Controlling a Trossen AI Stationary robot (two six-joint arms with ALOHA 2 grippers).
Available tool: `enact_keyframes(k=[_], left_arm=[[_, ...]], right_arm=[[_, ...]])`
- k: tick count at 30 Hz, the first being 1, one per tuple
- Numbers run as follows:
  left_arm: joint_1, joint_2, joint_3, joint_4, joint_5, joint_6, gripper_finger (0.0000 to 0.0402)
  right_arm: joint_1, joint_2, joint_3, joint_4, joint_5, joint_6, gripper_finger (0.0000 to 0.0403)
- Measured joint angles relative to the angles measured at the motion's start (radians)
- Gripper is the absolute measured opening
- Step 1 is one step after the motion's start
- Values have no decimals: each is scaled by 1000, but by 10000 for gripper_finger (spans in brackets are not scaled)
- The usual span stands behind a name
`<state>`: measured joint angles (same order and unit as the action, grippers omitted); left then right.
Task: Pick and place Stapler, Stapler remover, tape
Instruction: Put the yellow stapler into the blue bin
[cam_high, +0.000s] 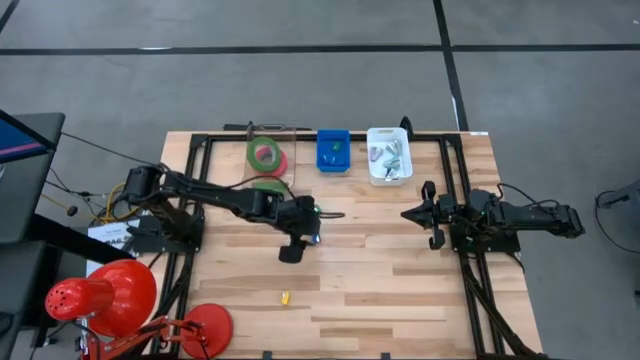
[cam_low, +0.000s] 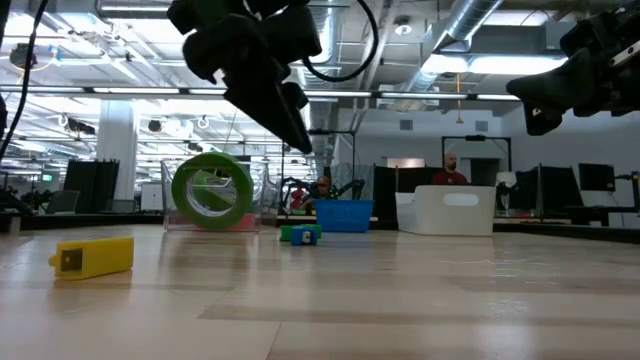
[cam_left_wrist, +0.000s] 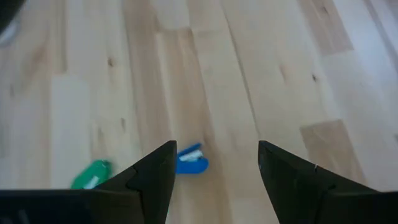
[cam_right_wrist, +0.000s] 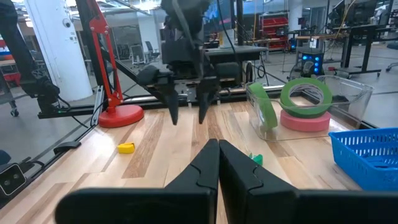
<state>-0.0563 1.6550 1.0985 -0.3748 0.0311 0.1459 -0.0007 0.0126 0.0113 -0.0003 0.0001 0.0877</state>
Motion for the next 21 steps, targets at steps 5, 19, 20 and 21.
enact_keyframes(k=[5, 19, 20, 21], left_arm=[[-52, 0, 0, -66, 0, -25, 214], [-92, -168, 0, -302, 133, 57, 207], [-101, -178, 0, -323, 135, 66, 206], [-108, -184, 0, -333, 135, 79, 206]], right_arm=[[0, 0, 0, 0, 0, 0, 0], [0, 0, 0, 0, 0, 0, 0], [0, 0, 0, 0, 0, 0, 0], [0, 0, 0, 0, 0, 0, 0]])
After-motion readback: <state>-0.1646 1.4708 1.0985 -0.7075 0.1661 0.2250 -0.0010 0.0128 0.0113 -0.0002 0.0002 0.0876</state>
